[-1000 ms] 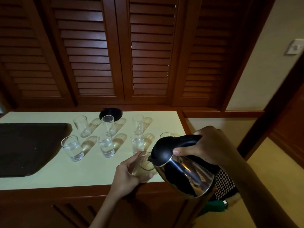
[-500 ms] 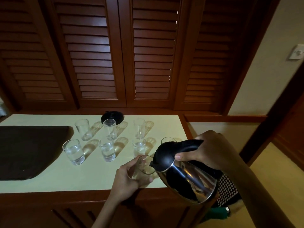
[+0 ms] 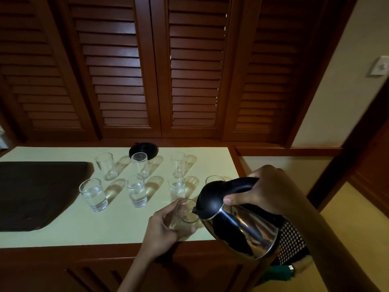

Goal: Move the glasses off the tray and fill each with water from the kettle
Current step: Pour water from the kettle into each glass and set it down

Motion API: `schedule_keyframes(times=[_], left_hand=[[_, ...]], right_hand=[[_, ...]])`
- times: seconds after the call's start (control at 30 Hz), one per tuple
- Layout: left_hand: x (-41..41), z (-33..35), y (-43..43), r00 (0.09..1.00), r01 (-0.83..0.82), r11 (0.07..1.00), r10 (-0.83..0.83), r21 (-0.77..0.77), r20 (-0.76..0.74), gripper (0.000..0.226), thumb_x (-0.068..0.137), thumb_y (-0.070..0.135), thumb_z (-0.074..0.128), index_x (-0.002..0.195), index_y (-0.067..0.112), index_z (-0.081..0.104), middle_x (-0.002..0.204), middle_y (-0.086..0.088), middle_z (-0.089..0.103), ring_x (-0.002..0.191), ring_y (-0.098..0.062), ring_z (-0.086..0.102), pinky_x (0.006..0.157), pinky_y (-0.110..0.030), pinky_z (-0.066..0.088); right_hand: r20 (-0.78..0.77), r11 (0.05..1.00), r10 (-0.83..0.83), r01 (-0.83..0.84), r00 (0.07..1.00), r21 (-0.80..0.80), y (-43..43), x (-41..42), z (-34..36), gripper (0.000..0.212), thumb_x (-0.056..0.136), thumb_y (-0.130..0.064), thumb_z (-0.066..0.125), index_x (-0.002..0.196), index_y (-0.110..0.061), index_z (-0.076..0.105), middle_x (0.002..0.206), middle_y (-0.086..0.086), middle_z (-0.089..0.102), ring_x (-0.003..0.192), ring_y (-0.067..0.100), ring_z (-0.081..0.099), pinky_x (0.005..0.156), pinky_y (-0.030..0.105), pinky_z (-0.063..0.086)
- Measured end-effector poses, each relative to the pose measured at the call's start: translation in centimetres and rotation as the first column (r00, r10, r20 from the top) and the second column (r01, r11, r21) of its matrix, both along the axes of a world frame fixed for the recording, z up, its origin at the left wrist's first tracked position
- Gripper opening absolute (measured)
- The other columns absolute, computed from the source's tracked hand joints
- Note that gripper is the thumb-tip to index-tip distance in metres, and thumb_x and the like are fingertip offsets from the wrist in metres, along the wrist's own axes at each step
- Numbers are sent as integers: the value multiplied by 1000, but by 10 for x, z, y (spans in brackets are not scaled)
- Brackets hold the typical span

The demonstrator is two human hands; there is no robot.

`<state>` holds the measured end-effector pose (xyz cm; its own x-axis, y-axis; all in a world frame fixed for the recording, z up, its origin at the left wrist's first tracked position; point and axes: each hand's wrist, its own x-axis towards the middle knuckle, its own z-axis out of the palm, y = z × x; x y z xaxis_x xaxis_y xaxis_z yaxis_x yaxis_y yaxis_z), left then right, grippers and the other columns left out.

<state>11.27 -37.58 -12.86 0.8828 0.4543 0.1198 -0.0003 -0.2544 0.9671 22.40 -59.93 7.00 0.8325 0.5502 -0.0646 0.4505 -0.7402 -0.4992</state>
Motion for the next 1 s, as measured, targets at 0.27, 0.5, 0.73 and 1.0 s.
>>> schedule_keyframes(times=[0.27,0.5,0.73,1.0], left_hand=[[2,-1,3,1000,25,1000,-25,-5,-8,83,58,15,101,134,21,68,119,14,77,117,-3,70,99,-12,48],[1,3,0,999,33,999,-33,-14,-6,79,60,8,99,132,21,69,118,15,77,116,-1,69,98,-9,47],[0,1,1,999,33,999,-33,-14,-17,81,59,10,100,133,22,68,117,11,78,114,-6,72,99,-15,51],[1,2,0,999,30,999,-30,-13,-22,80,60,12,100,133,21,68,120,14,77,117,-3,70,99,-12,49]], right_hand=[[-7,1000,-4,3,1000,-5,-1,-1,3,67,45,-77,77,85,-22,79,72,-4,78,65,9,75,75,34,65],[16,1000,-10,10,1000,-14,-2,0,5,54,57,-68,84,85,-22,80,70,-5,78,63,7,74,71,28,63],[24,1000,-17,18,1000,-16,-2,3,4,55,56,-68,83,84,-22,79,70,-5,77,63,6,73,70,26,62],[34,1000,-10,11,999,-12,-3,5,4,53,59,-68,83,81,-20,79,70,-3,78,63,8,74,71,28,63]])
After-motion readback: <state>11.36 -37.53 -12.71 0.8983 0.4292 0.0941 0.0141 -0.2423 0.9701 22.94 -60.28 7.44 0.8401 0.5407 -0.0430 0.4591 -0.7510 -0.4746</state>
